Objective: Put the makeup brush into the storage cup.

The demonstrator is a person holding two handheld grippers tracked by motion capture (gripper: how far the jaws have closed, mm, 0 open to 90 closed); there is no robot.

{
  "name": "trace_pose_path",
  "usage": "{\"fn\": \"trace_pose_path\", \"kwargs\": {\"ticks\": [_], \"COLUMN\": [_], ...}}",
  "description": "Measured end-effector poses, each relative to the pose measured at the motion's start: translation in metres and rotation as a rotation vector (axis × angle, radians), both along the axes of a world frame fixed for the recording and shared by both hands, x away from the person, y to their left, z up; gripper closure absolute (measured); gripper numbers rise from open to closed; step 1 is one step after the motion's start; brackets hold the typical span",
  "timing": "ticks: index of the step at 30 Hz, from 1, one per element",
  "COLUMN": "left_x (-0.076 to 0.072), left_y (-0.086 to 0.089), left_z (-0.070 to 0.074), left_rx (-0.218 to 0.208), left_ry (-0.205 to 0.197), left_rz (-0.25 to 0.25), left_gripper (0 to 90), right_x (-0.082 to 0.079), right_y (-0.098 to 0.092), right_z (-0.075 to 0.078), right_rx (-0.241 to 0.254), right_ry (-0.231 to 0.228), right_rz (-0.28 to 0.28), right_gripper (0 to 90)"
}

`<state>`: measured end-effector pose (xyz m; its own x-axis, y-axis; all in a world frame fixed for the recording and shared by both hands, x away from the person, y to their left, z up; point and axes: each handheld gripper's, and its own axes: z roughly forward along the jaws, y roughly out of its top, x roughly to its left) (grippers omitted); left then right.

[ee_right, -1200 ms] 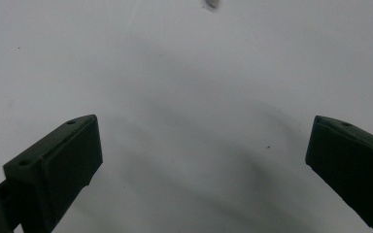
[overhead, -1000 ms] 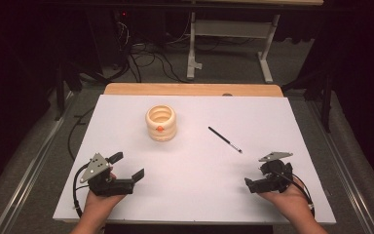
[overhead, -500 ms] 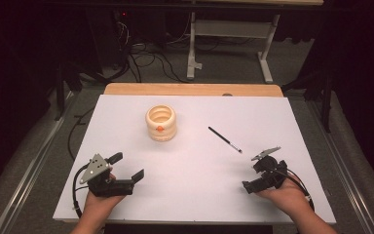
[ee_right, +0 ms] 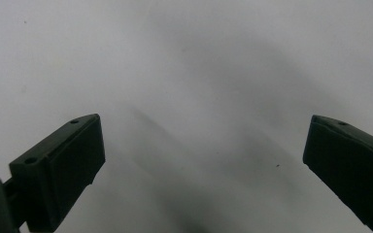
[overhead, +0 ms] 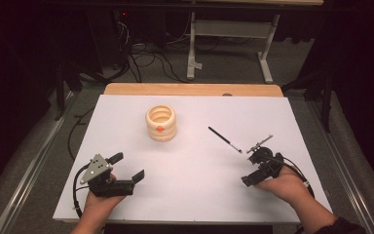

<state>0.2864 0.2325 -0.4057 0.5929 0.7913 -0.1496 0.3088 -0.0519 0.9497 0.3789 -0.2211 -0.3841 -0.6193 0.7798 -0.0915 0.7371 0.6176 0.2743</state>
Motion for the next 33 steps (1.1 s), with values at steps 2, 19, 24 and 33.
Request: {"fn": "trace_pose_path", "kwargs": {"ticks": [2,19,24,33], "left_x": [0.000,-0.001,-0.001,-0.001], "left_y": [0.000,0.000,0.000,0.001], "left_z": [0.000,0.000,0.000,0.001], "left_rx": [-0.001,-0.009,-0.005,-0.013], "left_ry": [0.000,0.000,0.000,-0.001], "left_rz": [0.001,0.001,0.002,0.008], "left_gripper": [0.8,0.8,0.8,0.8], "right_x": [0.003,0.035,0.044,0.061], "right_y": [0.001,0.017,0.021,0.027], "right_z": [0.003,0.016,0.016,0.015], "right_rx": [-0.003,-0.012,-0.007,0.001], "right_ry": [0.004,-0.007,-0.020,-0.034], "right_rz": [-0.003,0.026,0.028,0.029], "right_gripper": [4.4,18.7,20.3,27.2]}}
